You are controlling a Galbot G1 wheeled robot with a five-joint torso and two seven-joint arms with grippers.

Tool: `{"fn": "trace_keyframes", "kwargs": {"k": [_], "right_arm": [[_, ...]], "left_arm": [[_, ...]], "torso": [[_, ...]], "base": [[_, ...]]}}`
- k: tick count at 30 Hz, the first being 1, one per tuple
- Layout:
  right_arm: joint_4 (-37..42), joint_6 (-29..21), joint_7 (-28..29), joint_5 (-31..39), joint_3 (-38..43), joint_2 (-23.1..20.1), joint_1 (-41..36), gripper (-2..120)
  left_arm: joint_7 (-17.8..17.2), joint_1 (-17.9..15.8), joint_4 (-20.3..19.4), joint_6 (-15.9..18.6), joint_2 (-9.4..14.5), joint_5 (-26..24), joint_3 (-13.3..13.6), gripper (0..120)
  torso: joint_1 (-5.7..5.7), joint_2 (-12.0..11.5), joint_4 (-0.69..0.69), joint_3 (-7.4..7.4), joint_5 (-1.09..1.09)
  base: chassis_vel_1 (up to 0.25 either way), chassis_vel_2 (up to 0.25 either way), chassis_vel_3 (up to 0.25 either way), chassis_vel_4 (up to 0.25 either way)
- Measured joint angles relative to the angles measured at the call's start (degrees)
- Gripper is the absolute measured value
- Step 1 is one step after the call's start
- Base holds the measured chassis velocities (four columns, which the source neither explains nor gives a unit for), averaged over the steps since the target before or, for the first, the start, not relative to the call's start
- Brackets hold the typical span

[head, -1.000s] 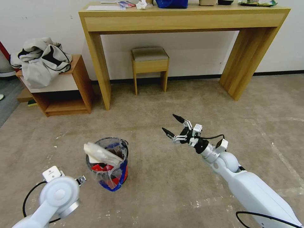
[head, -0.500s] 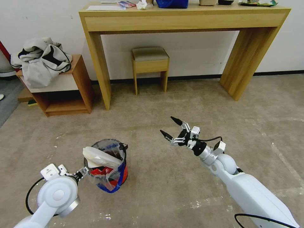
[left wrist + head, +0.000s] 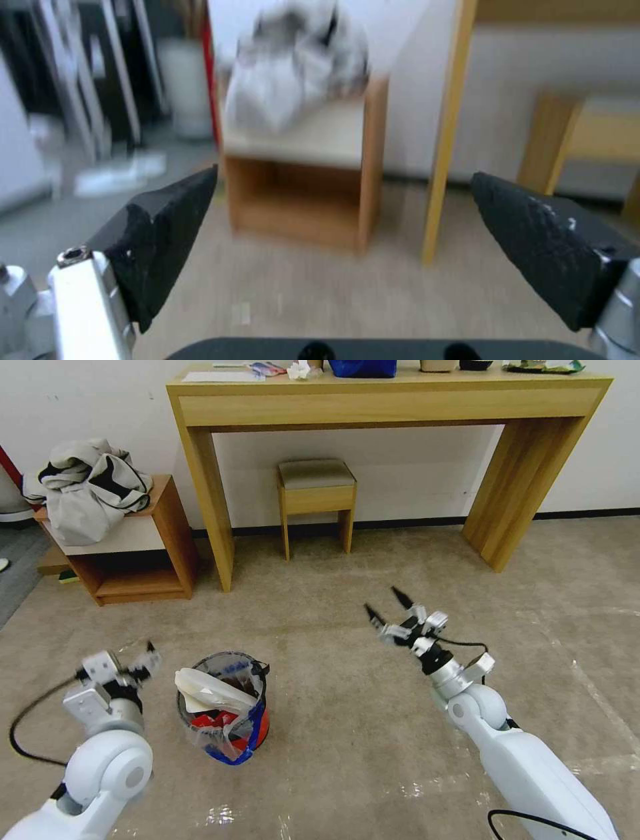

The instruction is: Pick up the trash bin and place the garbage on the floor into it.

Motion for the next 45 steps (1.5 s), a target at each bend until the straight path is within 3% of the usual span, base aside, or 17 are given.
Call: {"fn": "trace_keyframes", "kwargs": {"k": [1, 6, 13, 15, 18, 20, 22, 27, 35, 45], "right_arm": [[2.93, -1.81, 6.04, -2.86, 3.34, 2.32, -1.28, 100], [6.49, -4.11, 12.94, -11.01, 8.30, 3.79, -3.78, 100], [9.50, -3.50, 14.61, -16.82, 11.46, 4.97, -7.31, 100], [10.50, -2.74, 15.11, -20.23, 12.67, 7.28, -9.39, 100], [10.64, -2.43, 15.11, -20.97, 12.99, 8.00, -10.15, 100], [10.73, -1.47, 14.18, -23.33, 13.89, 9.71, -11.85, 100], [10.85, -1.20, 13.46, -24.07, 14.28, 10.35, -12.48, 100], [11.43, -0.72, 10.78, -24.93, 14.79, 11.19, -14.50, 100], [11.27, 0.20, 8.40, -25.57, 15.57, 11.26, -15.94, 100], [11.14, 0.21, 8.33, -25.53, 15.55, 11.22, -15.88, 100]], "left_arm": [[1.28, -2.42, 0.39, -0.95, -0.17, 2.65, 0.66, 100], [4.91, -5.71, 1.38, -3.61, -0.25, 5.91, 2.09, 100], [9.28, -9.03, 2.61, -6.27, -1.51, 7.41, 4.95, 100], [11.95, -11.78, 4.02, -6.82, -2.06, 6.83, 8.05, 100], [12.97, -12.76, 4.38, -6.83, -2.28, 5.82, 9.84, 100], [14.18, -15.49, 6.14, -7.31, -3.62, 5.62, 13.97, 100], [14.45, -16.38, 7.12, -7.77, -4.36, 6.17, 14.79, 100], [15.39, -16.53, 7.87, -7.88, -5.19, 6.60, 15.41, 100], [19.37, -12.80, 5.32, -5.10, -4.09, 5.05, 13.71, 100], [19.95, -12.34, 4.86, -4.27, -3.54, 4.68, 13.12, 100]], "torso": [[0.00, 0.00, -0.02, 0.00, 0.00], [0.00, 0.00, 0.00, 0.00, 0.01], [0.00, -0.01, 0.00, 0.00, 0.00], [0.00, -0.01, 0.00, 0.00, 0.01], [0.00, -0.01, 0.00, 0.00, 0.00], [0.01, -0.01, -0.01, 0.00, 0.01], [0.01, -0.01, -0.01, 0.00, 0.00], [0.00, -0.01, -0.01, 0.00, 0.01], [0.00, -0.01, 0.00, 0.00, 0.00], [0.00, -0.01, 0.00, 0.00, 0.00]], "base": [[0.000, 0.000, 0.000, 0.000], [0.000, 0.000, 0.000, 0.000], [0.000, 0.000, 0.000, 0.000], [0.000, 0.000, 0.000, 0.000], [0.000, 0.000, 0.000, 0.000], [0.000, 0.000, 0.000, 0.000], [0.000, 0.000, 0.000, 0.000], [0.000, 0.000, 0.000, 0.000], [0.000, 0.000, 0.000, 0.000], [0.000, 0.000, 0.000, 0.000]]}}
